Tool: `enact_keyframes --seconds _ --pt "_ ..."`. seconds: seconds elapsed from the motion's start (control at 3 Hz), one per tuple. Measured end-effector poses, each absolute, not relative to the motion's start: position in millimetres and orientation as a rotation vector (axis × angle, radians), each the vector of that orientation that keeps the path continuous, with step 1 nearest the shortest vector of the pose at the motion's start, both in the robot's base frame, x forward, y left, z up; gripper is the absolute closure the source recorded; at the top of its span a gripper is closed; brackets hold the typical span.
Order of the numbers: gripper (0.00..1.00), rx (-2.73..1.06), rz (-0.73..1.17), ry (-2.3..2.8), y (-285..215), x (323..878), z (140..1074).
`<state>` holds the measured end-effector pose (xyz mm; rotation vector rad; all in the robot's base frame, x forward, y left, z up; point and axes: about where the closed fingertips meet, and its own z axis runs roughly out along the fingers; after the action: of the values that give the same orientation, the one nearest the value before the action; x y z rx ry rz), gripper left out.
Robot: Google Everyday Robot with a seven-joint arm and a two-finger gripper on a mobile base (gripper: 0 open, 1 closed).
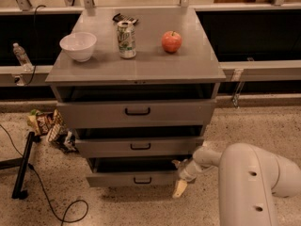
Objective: Open bottom drawer
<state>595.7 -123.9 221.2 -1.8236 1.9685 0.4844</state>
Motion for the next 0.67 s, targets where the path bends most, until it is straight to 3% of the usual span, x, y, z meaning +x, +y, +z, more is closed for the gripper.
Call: enact_keyframes --seconds 0.33,0.67 --pt "0.19 -1.834 0.476 1.990 -129 596 201" --pt "0.49 -1.811 0.493 2.016 -132 587 191"
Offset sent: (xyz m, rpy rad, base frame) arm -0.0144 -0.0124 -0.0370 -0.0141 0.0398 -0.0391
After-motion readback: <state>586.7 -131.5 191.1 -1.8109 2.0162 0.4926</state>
